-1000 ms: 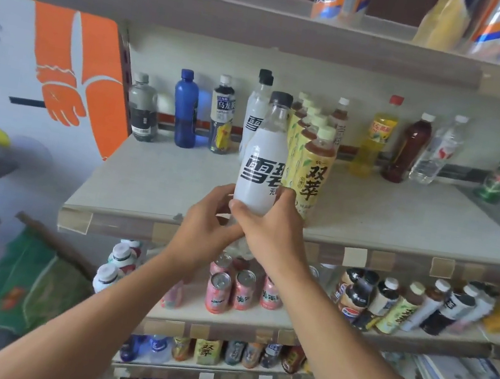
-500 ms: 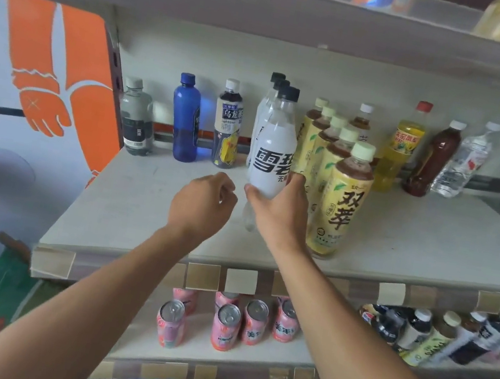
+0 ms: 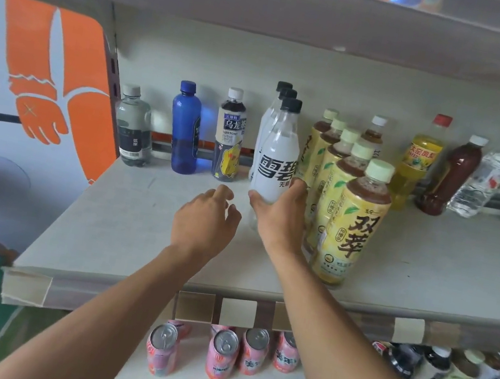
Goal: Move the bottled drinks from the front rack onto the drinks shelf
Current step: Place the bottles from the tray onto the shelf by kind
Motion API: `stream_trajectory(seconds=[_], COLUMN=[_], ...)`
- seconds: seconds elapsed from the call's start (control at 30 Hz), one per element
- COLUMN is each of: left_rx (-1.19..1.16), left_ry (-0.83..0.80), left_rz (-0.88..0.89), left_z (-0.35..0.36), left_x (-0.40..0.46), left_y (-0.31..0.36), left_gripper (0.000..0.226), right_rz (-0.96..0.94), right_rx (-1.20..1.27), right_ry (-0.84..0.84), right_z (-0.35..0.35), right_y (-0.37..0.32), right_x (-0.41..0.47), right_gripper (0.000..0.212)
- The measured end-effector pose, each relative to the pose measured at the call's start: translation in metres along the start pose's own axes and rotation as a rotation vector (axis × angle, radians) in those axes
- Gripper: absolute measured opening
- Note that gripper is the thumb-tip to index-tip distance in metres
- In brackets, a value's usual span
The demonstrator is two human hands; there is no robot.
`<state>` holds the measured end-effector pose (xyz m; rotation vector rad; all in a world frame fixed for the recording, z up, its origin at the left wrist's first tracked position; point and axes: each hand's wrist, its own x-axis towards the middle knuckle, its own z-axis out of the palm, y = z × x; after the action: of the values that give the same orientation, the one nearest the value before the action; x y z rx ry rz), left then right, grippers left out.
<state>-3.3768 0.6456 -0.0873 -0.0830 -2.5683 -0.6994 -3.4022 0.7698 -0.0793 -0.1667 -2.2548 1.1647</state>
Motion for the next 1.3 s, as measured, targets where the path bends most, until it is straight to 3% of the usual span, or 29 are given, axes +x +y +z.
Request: stream_trajectory(seconds=[1.3], left_rx=[0.068], left_ry=[-0.009], left_rz=[0.087], left_z=[0.014], left_x=[-0.002], left_y=[0.000], left_gripper=[0.027], right_rz=[-0.087], right_rx=[-0.157], right_ry=[0.078], right_z=[0.030], right_y=[0.020], right_x=[0.020], right_gripper=[0.081])
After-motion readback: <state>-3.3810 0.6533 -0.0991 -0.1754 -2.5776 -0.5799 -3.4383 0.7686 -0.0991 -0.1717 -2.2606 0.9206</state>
